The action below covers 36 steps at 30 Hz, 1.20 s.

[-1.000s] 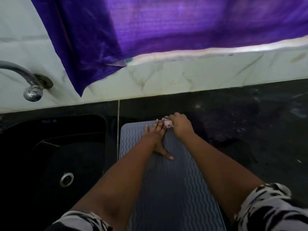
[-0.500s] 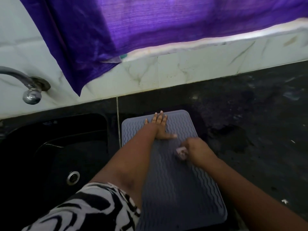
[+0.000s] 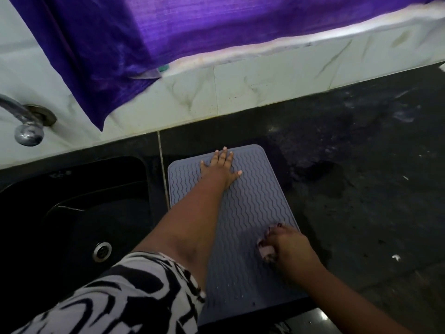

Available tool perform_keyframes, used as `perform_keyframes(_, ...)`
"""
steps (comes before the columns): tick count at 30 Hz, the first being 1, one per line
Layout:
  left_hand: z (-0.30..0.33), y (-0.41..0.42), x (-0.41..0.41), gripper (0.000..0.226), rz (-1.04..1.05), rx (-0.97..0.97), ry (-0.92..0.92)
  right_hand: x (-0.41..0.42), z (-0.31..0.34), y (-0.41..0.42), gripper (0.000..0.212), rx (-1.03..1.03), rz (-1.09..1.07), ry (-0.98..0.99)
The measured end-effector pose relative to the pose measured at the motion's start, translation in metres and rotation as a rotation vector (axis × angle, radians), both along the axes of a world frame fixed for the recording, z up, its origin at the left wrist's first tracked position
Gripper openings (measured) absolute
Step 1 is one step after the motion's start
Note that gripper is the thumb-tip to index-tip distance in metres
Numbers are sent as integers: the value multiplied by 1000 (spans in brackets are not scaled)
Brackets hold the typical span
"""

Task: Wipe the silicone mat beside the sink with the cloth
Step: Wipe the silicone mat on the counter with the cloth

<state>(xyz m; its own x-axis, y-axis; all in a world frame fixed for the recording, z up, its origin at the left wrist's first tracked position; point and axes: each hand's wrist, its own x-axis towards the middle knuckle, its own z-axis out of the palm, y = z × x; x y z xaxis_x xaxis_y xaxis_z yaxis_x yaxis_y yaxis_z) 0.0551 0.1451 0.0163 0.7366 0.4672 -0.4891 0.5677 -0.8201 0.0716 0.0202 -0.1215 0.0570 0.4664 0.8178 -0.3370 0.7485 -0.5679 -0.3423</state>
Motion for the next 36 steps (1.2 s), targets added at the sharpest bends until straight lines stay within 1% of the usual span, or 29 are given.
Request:
perform_keyframes(2,0,-6,-6,73,-53,141,-85,0,7,-5,25,-145,-2,48)
perform_keyframes(3,1,-13,-11,67,-98,216,-156,2,12,-2,22,-153,-18,86)
perform_keyframes(4,1,-21,-15,60,-127,262,-240,4,14,4,17,-96,-41,108)
perform_keyframes(6,-2,-43,-22,51,-75,244,-430,11,6,19,10,87,-78,76)
perform_keyframes(7,-3,-55,-25,51,-18,197,-495,11,-3,26,16,160,-70,39)
perform_keyframes(8,-3,-64,-29,56,18,145,-512,10,-11,29,26,173,-63,-1)
perform_keyframes(10,-7,-76,-39,71,13,77,-429,4,-22,24,40,163,-35,-82)
perform_keyframes(11,-8,-78,-44,79,4,44,-374,1,-25,18,42,149,-19,-98)
perform_keyframes(12,-7,-77,-47,85,-3,23,-328,-1,-25,11,42,147,-7,-95)
perform_keyframes(14,-5,-74,-47,91,-23,45,-275,-5,-22,-5,31,185,1,-81)
perform_keyframes(16,-3,-78,-44,93,-28,83,-232,-11,-19,-24,18,246,-49,-53)
perform_keyframes(18,1,-82,-42,93,-7,85,-201,-19,-27,-45,22,240,-70,1)
perform_keyframes(20,3,-83,-43,93,13,63,-193,-34,-28,-65,24,150,-69,30)
perform_keyframes(21,4,-83,-44,93,14,59,-184,-41,-27,-75,22,140,-71,30)
perform_keyframes(23,7,-84,-45,94,10,66,-175,-51,-21,-94,26,215,-63,15)
perform_keyframes(25,8,-84,-44,94,7,57,-173,-63,-12,-103,31,185,-61,6)
perform_keyframes(26,8,-85,-45,94,2,60,-174,-63,-2,-100,31,103,-62,52)
perform_keyframes(28,9,-85,-48,94,-16,59,-189,-44,15,-91,24,-159,-57,158)
perform_keyframes(29,7,-84,-49,93,-24,45,-205,-26,26,-83,21,-250,-78,262)
perform_keyframes(30,6,-83,-50,93,-27,30,-228,-5,40,-74,20,-260,-104,401)
perform_keyframes(31,4,-80,-50,90,-27,15,-257,17,54,-64,21,-199,-194,543)
perform_keyframes(32,4,-78,-48,84,-22,-4,-295,39,61,-52,21,-106,-301,584)
perform_keyframes(33,3,-75,-45,74,-4,-18,-343,57,65,-37,19,-45,-384,526)
perform_keyframes(35,7,-65,-34,54,61,9,-427,93,63,2,9,-26,-385,236)
perform_keyframes(36,10,-58,-25,51,91,28,-445,106,63,24,6,-1,-365,128)
